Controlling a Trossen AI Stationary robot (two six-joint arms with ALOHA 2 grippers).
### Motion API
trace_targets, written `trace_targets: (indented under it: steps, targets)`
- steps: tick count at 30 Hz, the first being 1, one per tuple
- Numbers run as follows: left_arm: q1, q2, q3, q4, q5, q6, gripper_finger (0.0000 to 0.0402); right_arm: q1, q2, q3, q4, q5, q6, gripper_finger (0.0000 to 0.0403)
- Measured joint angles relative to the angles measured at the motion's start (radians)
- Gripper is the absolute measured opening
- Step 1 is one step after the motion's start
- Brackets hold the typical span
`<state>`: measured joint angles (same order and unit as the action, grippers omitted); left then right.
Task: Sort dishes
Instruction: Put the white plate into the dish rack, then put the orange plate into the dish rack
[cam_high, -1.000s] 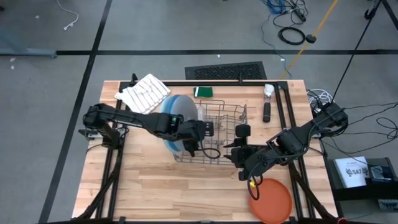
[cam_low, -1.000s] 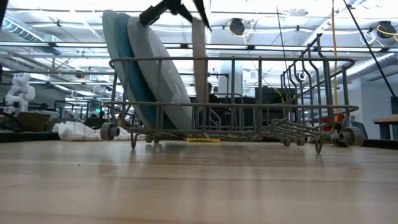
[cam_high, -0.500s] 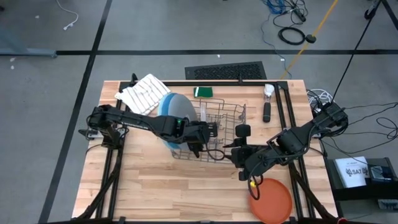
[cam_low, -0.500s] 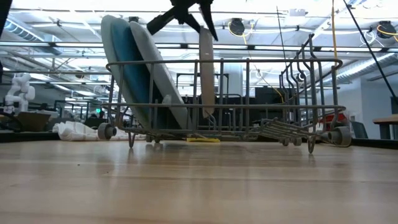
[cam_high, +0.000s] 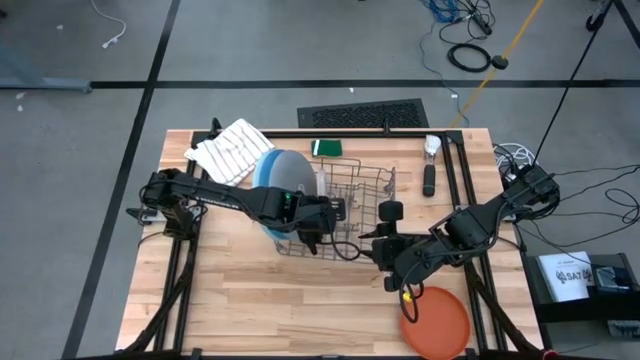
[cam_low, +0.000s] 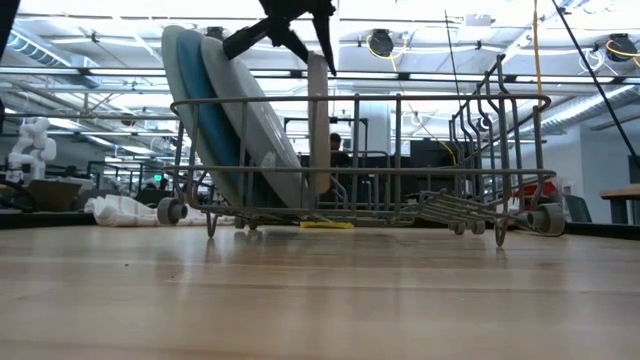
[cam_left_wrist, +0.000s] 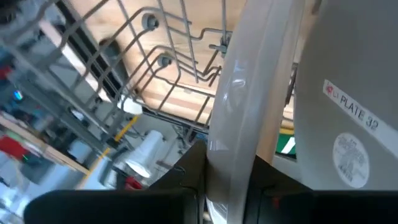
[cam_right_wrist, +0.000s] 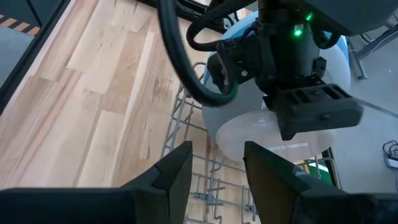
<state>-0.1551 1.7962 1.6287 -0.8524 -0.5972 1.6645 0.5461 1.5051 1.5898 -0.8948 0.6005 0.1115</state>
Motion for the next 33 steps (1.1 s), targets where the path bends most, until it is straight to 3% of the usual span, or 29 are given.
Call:
trace_targets:
  steps: [4,13,18,25,29,33]
  targets:
    - [-0.003,0.0,0.0,0.003,-0.005,-0.106,0.0055,0.0,0.0,0.0,0.0,0.0,0.007,0.0139]
    - [-0.004,0.0,0.0,-0.015,-0.012,-0.115,0.0057,0.0,0.0,0.0,0.0,0.0,0.007,0.0139]
    - [-0.004,0.0,0.0,-0.024,-0.024,-0.124,0.0088,0.002,0.0,0.0,0.0,0.0,0.008,0.0139]
    - [-0.01,0.0,0.0,-0.024,-0.093,-0.167,0.015,0.002,0.0,0.0,0.0,0.0,0.008,0.0139]
    - [-0.024,0.0,0.0,-0.024,-0.136,-0.167,0.0159,0.002,0.0,0.0,0.0,0.0,0.008,0.0139]
    - [-0.034,0.0,0.001,-0.024,-0.253,-0.167,0.016,0.002,0.0,0.0,0.0,0.0,0.008,0.0139]
